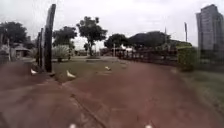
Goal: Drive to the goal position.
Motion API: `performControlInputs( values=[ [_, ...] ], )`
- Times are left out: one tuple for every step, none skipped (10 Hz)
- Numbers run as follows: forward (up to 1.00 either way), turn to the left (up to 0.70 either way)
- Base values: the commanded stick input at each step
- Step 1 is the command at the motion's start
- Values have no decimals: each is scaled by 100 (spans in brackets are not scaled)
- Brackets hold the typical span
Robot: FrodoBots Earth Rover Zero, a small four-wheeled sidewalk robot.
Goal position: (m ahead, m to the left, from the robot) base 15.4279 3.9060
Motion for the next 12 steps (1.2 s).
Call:
performControlInputs(
  values=[
    [100, 0],
    [100, 0],
    [100, 0],
    [100, 0],
    [100, 0],
    [100, 0],
    [100, 0],
    [100, 0],
    [100, 0],
    [100, 0],
    [100, -17],
    [100, -40]
  ],
)
